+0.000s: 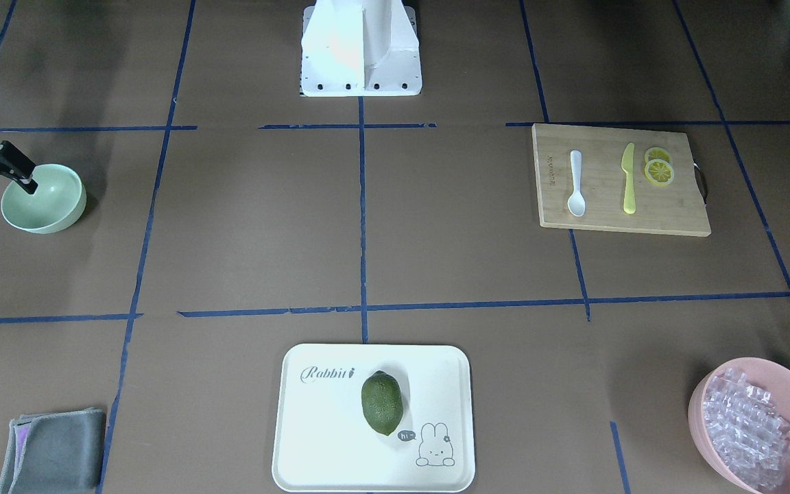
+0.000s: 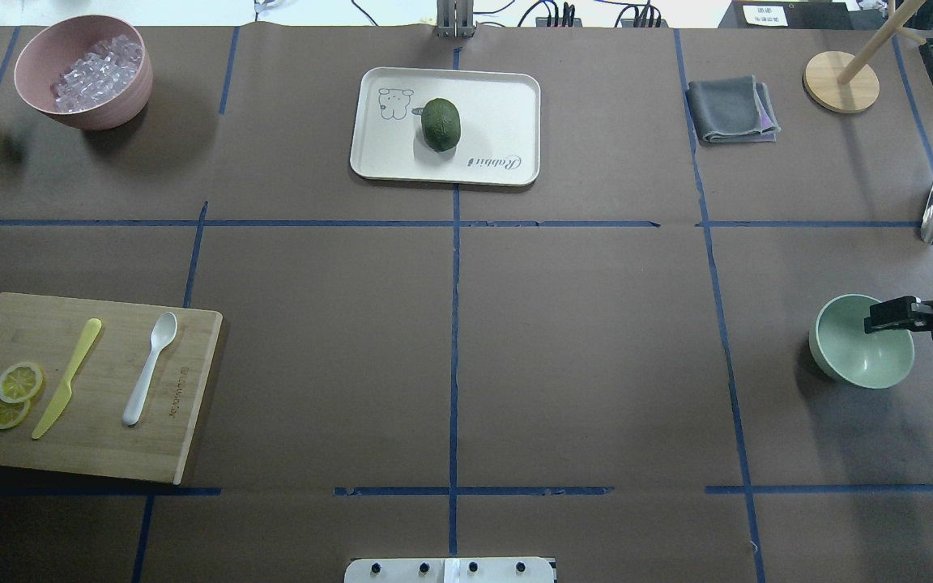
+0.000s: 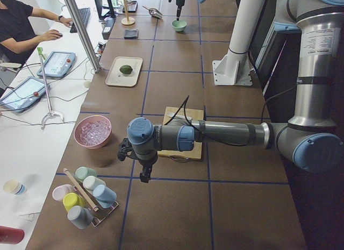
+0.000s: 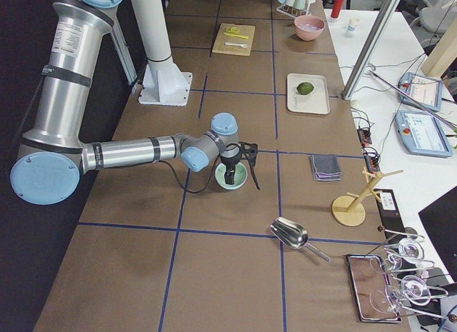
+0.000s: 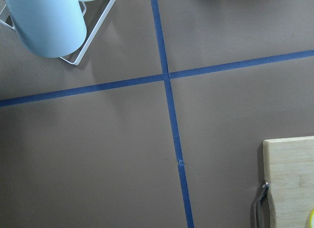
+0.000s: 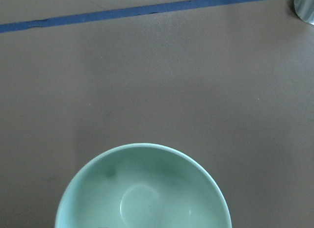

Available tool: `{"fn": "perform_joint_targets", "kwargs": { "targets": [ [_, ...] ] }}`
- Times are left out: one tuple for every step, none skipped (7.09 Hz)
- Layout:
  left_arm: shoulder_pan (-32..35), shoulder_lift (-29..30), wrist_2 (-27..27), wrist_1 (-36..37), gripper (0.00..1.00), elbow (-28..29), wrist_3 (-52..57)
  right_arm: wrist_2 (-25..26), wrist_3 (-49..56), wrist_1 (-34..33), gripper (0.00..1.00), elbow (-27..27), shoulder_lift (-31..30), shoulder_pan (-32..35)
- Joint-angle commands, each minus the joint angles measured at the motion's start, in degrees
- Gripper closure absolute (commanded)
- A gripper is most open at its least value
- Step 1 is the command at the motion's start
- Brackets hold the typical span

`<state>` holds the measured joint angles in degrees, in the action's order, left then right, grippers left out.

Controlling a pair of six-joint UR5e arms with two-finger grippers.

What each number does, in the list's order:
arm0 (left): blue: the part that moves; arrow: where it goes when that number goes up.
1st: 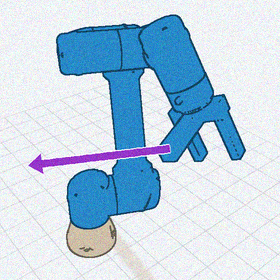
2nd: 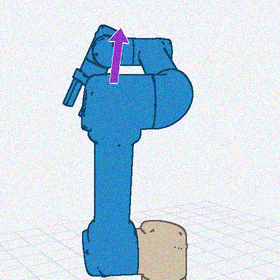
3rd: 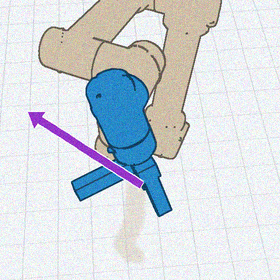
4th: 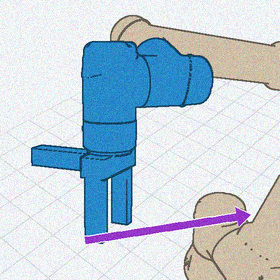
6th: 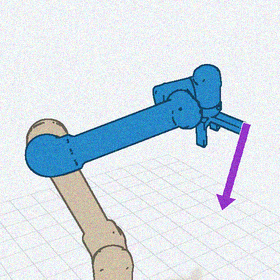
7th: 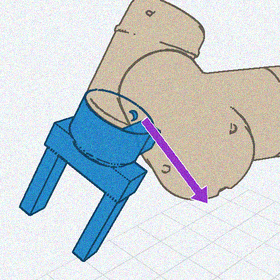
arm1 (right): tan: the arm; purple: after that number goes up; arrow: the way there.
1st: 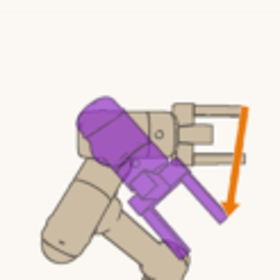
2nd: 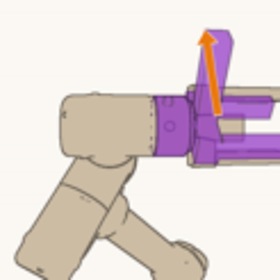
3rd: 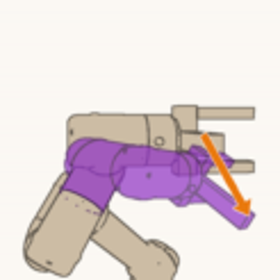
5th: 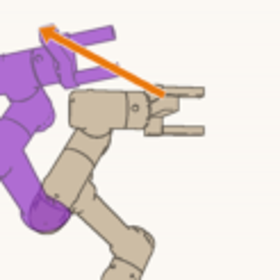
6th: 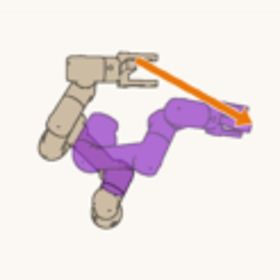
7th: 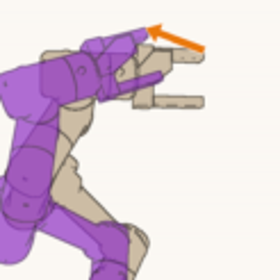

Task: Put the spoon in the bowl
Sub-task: 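Reach the right gripper to the pale green bowl rim and grasp it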

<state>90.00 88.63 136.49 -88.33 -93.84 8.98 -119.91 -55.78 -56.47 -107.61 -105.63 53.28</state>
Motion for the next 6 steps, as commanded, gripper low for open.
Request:
{"fn": "perform_joint_targets", "kwargs": {
  "targets": [
    [0.0, 0.1, 0.0, 0.0, 0.00, 0.0, 0.0, 0.3, 1.0, 0.4, 0.00, 2.0, -0.5, -0.6],
    [0.0, 0.3, 0.0, 0.0, 0.00, 0.0, 0.0, 0.3, 2.3, 0.3, 0.00, 3.6, -0.2, -0.7],
    [0.0, 0.3, 0.0, 0.0, 0.00, 0.0, 0.0, 0.2, 2.2, 0.2, 0.00, 4.9, 0.7, -0.9],
    [0.0, 0.4, 0.0, -0.1, 0.00, -0.1, 0.0, 0.0, 2.0, 0.2, 0.00, 5.2, 1.0, -0.9],
    [0.0, 0.5, 0.0, 0.0, 0.00, 0.0, 0.0, -0.1, 1.5, 0.2, 0.03, 5.2, 1.0, -0.9],
    [0.0, 0.5, 0.0, 0.0, 0.00, 0.0, 0.0, -0.8, 1.2, 0.1, 0.61, 5.4, 1.0, -0.9]
  ]
}}
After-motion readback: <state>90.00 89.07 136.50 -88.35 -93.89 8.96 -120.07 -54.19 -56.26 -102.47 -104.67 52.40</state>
